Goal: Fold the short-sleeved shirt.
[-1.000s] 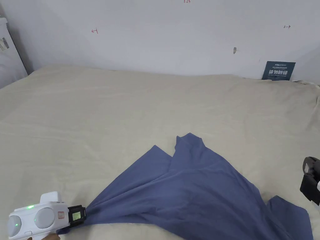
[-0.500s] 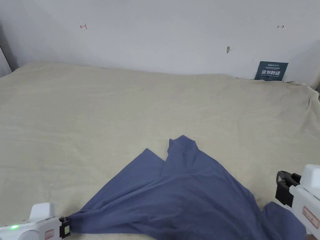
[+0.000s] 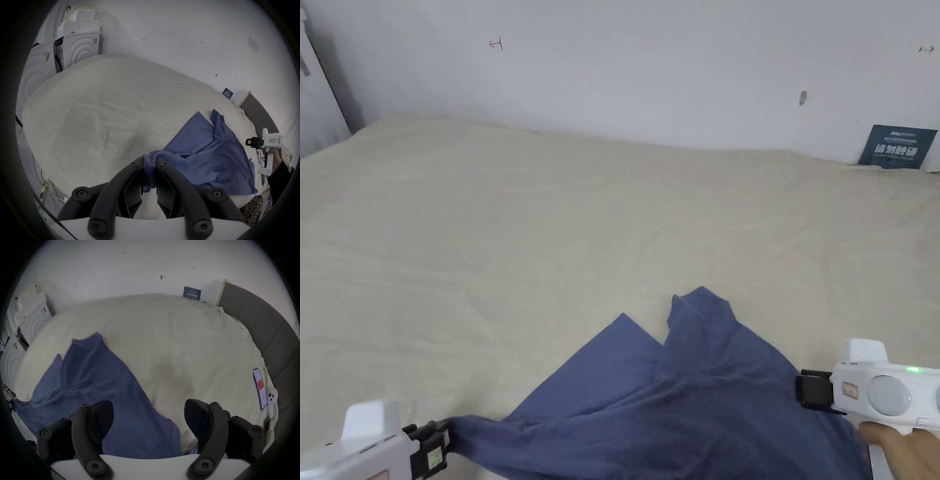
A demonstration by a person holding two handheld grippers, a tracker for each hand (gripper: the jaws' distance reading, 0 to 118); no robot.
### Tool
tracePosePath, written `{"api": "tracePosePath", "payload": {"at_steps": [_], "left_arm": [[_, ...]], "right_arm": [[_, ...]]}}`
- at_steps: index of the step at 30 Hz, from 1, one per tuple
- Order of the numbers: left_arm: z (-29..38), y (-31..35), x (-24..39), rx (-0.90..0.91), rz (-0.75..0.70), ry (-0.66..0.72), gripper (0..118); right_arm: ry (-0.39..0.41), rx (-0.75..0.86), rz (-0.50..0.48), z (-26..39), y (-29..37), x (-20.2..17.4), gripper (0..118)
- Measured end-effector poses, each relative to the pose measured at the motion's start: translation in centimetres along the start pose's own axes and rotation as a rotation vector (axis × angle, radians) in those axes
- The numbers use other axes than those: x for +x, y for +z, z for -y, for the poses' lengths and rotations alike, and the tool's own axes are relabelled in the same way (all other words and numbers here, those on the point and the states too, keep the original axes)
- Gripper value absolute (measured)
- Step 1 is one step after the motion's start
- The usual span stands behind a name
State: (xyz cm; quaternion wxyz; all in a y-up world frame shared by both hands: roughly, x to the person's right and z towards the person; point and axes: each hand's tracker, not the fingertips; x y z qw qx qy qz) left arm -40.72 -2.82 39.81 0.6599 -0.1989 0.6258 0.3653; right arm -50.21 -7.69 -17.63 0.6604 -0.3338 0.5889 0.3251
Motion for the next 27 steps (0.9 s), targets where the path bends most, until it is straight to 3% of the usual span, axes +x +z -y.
{"api": "tracePosePath", "payload": {"at_steps": [2, 7, 10, 11, 13, 17, 20, 27], "left_arm": [[-0.2, -0.4, -0.1, -0.003, 0.002, 0.002, 13], [-0.1, -1.3, 0.0, -0.011, 0.004, 0.01, 13], [-0.1, -1.5, -0.1, -0.013, 0.003, 0.014, 13], [0.2, -1.7, -0.3, -0.013, 0.003, 0.016, 13], [0.3, -1.8, -0.5, -0.014, 0.002, 0.021, 13], [0.3, -1.4, -0.2, -0.014, 0.001, 0.033, 13], [0.4, -0.9, 0.1, -0.009, 0.006, 0.049, 13], [0.0, 0.5, 0.2, 0.017, 0.028, 0.081, 13]], "right_arm": [[-0.004, -0.036, 0.005, 0.2, -0.6, -0.8, 86], [0.018, -0.072, 0.018, 0.2, -3.2, -1.0, 48], [0.021, -0.066, 0.004, 0.0, -3.8, -1.2, 40], [0.027, -0.072, -0.001, 0.0, -4.1, -1.3, 33], [0.031, -0.096, -0.039, 0.5, -4.4, -1.5, 3], [0.052, -0.08, -0.021, 0.7, -3.5, -2.3, 3], [0.024, -0.049, -0.029, 0.7, -2.3, -2.1, 2], [0.02, 0.128, -0.094, 0.5, 6.0, -2.3, 2]]}}
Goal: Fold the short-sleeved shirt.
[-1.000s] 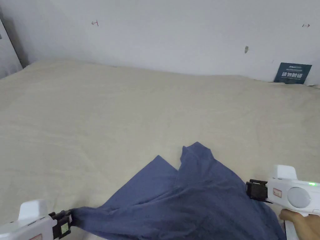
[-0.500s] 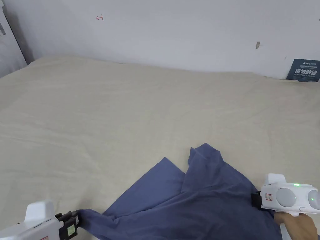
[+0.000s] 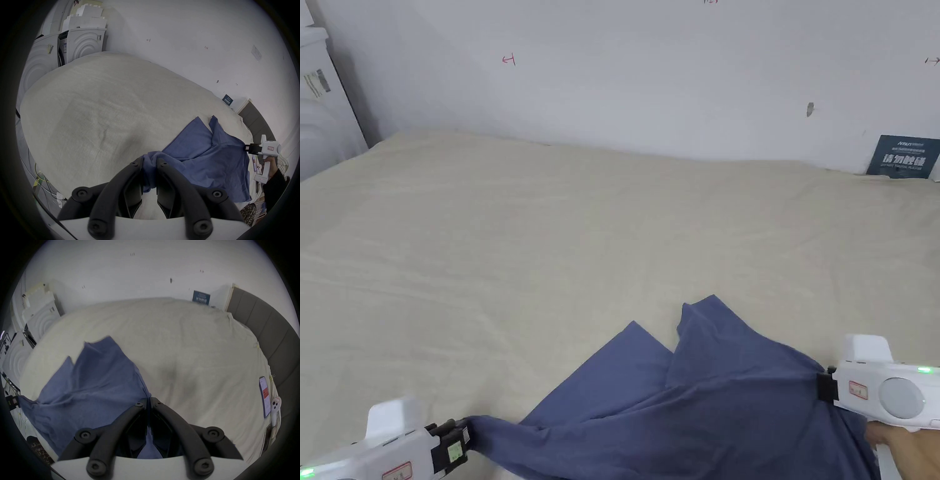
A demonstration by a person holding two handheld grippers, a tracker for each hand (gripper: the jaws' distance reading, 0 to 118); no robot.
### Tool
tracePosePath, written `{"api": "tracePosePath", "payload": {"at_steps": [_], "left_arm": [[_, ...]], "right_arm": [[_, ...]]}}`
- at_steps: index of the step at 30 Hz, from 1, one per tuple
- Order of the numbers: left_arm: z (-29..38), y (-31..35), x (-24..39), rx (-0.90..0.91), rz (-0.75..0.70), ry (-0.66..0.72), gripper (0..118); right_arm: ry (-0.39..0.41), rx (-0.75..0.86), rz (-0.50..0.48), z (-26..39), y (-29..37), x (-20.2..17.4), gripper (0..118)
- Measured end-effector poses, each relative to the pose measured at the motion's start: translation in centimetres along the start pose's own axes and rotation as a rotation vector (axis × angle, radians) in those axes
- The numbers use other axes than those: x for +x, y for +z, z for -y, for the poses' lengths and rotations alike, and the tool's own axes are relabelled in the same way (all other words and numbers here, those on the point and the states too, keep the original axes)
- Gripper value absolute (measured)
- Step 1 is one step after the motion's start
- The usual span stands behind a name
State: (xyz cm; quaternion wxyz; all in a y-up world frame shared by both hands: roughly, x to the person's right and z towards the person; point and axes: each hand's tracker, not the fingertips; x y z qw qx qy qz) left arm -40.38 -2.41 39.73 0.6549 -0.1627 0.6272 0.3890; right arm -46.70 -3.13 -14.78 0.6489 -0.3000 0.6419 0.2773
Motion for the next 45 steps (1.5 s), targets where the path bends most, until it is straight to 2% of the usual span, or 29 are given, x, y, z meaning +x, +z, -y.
{"api": "tracePosePath", "payload": {"at_steps": [5, 8, 16, 24, 33, 45], "left_arm": [[-1.2, 1.0, 0.0, 0.038, 0.039, 0.04, 13], [-3.3, 2.9, 1.5, 0.075, 0.056, 0.031, 13], [-10.2, 4.7, 6.4, 0.182, 0.097, -0.055, 13], [-20.7, 6.2, 14.3, 0.275, 0.108, -0.163, 13], [-32.6, 8.0, 20.8, 0.395, 0.069, -0.234, 13], [-42.3, 7.2, 26.5, 0.51, -0.043, -0.335, 13]], "right_arm": [[-0.001, 0.154, -0.036, -1.1, 6.3, 1.7, 2], [-0.03, 0.255, -0.053, -1.9, 11.4, 2.5, 2], [-0.031, 0.482, -0.017, -5.6, 22.7, 5.3, 2], [-0.041, 0.644, 0.045, -12.2, 28.3, 8.1, 2], [-0.058, 0.785, 0.091, -20.9, 29.4, 9.8, 2], [0.01, 0.875, 0.147, -32.6, 25.2, 10.3, 2]]}}
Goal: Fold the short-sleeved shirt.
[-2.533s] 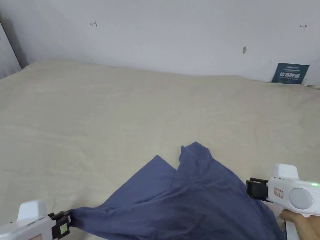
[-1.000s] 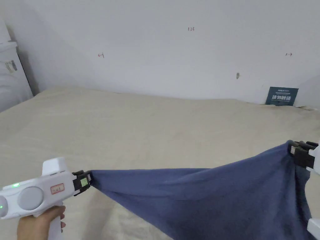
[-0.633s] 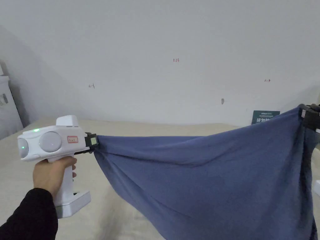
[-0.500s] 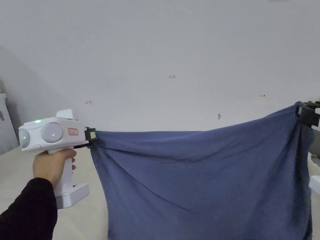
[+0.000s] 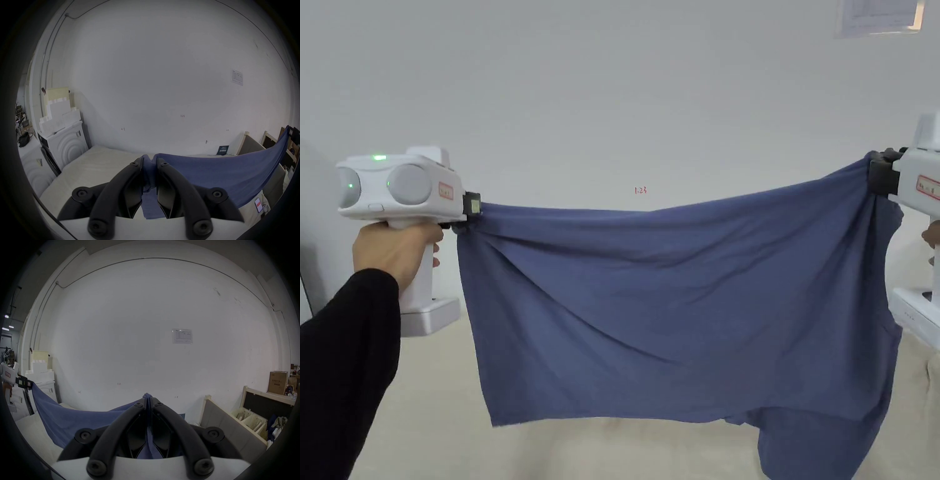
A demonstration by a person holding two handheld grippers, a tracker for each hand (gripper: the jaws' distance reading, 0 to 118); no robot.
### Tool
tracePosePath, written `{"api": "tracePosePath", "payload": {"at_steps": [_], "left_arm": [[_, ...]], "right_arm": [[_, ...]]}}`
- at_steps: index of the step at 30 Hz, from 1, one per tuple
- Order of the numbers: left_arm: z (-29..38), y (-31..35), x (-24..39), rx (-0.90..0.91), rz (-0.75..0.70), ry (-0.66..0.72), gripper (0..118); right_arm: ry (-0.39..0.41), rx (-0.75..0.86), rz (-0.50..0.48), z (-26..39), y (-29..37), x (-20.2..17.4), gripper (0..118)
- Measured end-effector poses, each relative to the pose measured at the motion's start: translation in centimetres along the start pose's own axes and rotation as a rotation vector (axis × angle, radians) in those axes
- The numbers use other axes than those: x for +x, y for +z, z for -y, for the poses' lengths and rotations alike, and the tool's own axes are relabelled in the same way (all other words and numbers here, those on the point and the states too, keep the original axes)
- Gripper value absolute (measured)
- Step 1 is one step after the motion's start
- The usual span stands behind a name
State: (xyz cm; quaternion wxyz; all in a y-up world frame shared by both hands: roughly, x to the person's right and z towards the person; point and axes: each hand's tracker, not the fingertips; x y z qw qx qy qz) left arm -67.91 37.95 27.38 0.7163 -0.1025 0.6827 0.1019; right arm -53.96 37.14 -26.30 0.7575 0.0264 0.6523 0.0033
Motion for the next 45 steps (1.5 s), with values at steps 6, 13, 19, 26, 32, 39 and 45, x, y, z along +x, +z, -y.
{"api": "tracePosePath", "payload": {"at_steps": [6, 13, 19, 26, 32, 39, 45], "left_arm": [[-0.6, -3.9, 1.5, 0.026, -0.018, -0.036, 13], [4.4, -8.1, 2.2, 0.007, -0.009, -0.061, 13], [13.0, -8.6, 2.8, -0.067, 0.033, -0.055, 13], [24.7, -5.2, 2.3, -0.21, 0.076, -0.056, 13], [35.6, -0.7, 0.0, -0.355, 0.077, 0.02, 13], [45.3, 7.4, -1.2, -0.508, 0.056, 0.002, 13], [48.7, 12.0, -2.8, -0.547, 0.05, -0.014, 13]], "right_arm": [[0.0, 0.015, 0.004, 1.1, -4.2, 0.1, 2], [0.023, -0.028, -0.003, 6.6, -5.7, 0.8, 2], [0.025, -0.139, -0.037, 14.0, -3.7, 1.2, 2], [-0.036, -0.268, -0.078, 22.2, 3.9, 0.3, 2], [-0.132, -0.368, -0.091, 29.2, 13.7, -1.7, 2], [-0.185, -0.517, -0.089, 36.8, 24.0, -2.8, 2], [-0.225, -0.607, -0.062, 40.7, 30.2, -2.4, 2]]}}
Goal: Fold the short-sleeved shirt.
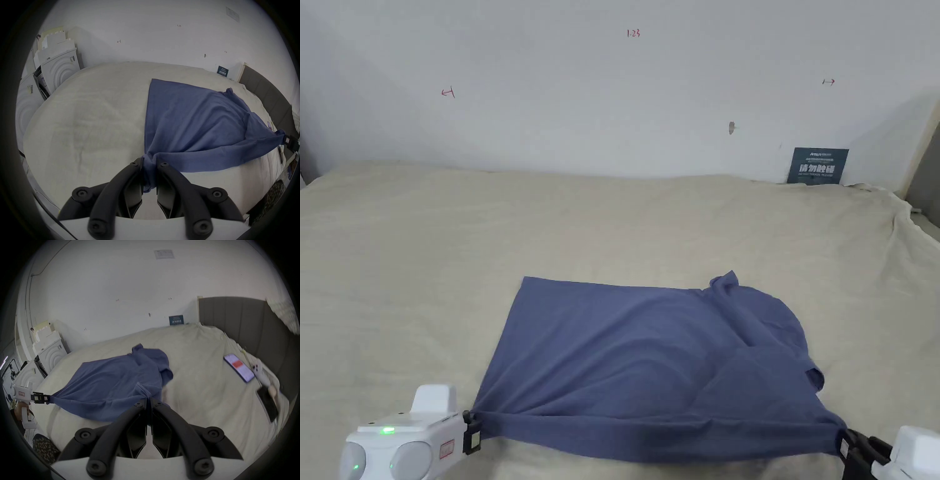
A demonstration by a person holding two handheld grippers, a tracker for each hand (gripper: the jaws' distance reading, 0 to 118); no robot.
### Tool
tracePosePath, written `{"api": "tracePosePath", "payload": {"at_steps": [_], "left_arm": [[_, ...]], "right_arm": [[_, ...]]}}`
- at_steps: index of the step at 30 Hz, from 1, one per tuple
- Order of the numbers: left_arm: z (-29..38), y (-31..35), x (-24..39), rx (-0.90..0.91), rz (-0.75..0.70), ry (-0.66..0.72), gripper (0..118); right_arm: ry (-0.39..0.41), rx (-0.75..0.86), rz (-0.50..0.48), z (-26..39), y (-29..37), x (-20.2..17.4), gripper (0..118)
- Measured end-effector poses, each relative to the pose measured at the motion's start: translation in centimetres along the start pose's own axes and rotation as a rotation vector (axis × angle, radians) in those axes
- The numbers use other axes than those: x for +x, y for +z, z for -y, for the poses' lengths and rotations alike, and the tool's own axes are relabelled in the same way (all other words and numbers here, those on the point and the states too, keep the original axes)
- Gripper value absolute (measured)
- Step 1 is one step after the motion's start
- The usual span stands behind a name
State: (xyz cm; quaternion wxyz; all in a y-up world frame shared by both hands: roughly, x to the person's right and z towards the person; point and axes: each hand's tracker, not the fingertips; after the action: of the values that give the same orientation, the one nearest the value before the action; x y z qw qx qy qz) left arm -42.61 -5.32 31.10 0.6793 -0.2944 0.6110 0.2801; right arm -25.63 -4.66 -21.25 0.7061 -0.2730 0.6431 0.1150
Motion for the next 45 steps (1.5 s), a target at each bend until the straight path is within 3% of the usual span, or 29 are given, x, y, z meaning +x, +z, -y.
{"api": "tracePosePath", "payload": {"at_steps": [12, 29, 30, 31, 33, 34, 35, 36, 37, 40, 45], "left_arm": [[6.4, 2.1, -2.9, -0.076, -0.023, -0.021, 13], [8.1, 0.3, -2.5, -0.123, -0.039, -0.05, 16], [7.8, 1.1, -1.9, -0.134, -0.036, -0.03, 23], [7.4, 1.4, -1.9, -0.144, -0.031, -0.003, 36], [6.6, 2.0, -1.9, -0.192, -0.027, 0.057, 65], [6.7, 1.9, -1.9, -0.198, -0.024, 0.078, 70], [6.2, 2.7, -1.9, -0.176, -0.016, 0.092, 70], [5.6, 3.8, -1.7, -0.139, 0.004, 0.11, 84], [4.8, 5.1, -1.5, -0.087, 0.021, 0.121, 97], [2.3, 8.7, -1.0, 0.088, 0.041, 0.117, 101], [-0.3, 13.8, -0.3, 0.329, 0.043, 0.097, 101]], "right_arm": [[-0.065, -0.123, 0.032, 7.7, 4.6, 1.8, 2], [-0.118, -0.267, 0.138, 11.0, 1.6, 2.0, 3], [-0.118, -0.273, 0.138, 10.8, 1.6, 2.0, 7], [-0.124, -0.278, 0.135, 10.4, 1.8, 1.8, 20], [-0.116, -0.28, 0.147, 9.3, 2.4, 1.1, 64], [-0.106, -0.269, 0.145, 8.5, 2.8, 0.8, 72], [-0.089, -0.215, 0.139, 7.4, 3.5, 0.4, 72], [-0.076, -0.17, 0.134, 6.1, 4.3, -0.2, 89], [-0.066, -0.115, 0.132, 4.6, 5.2, -0.8, 97], [-0.028, 0.033, 0.1, 0.2, 8.3, -2.7, 97], [0.071, 0.223, 0.129, -4.2, 12.1, -5.6, 97]]}}
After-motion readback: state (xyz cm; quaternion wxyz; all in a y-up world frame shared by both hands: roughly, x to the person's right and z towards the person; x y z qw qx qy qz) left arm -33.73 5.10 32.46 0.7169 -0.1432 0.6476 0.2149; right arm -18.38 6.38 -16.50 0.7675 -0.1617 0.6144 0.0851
